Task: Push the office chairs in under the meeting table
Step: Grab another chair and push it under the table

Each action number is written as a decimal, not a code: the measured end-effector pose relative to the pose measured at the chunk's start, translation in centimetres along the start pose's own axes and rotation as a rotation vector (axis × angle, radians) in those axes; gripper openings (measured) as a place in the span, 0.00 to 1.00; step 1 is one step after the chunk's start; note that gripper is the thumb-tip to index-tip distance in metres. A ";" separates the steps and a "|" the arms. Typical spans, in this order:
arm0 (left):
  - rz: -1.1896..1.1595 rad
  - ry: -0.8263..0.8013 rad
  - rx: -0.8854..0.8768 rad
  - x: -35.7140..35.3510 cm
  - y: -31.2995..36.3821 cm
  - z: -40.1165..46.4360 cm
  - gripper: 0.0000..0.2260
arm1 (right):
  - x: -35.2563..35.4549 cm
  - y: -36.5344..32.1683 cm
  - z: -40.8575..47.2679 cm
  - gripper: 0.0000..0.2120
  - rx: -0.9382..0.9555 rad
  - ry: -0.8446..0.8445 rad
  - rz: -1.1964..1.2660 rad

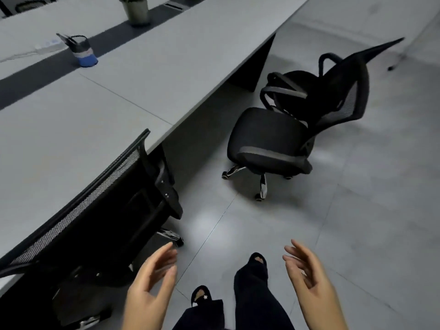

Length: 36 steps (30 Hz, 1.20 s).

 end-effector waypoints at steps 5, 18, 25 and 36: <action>0.007 -0.138 -0.044 -4.8 1.0 0.6 0.16 | 5.1 1.1 0.1 0.17 -0.022 0.147 0.055; -0.035 -0.326 -0.081 -29.9 7.2 -3.0 0.15 | 27.2 4.4 8.3 0.17 -0.036 0.268 0.049; -0.003 -0.372 -0.091 -39.7 10.1 -1.7 0.14 | 34.3 6.5 13.7 0.18 -0.060 0.323 0.055; -0.017 -0.341 -0.090 -55.2 13.4 9.1 0.14 | 40.3 4.6 32.3 0.18 -0.020 0.306 0.021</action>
Point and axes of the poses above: each hand's wrist, its own z-axis towards the middle knuckle, its own x-axis out of the back of the hand, y = z × x, the point moved 4 cm from there along z, towards the middle knuckle, and after that the axes turned 6 degrees about y, right-handed, at the moved point
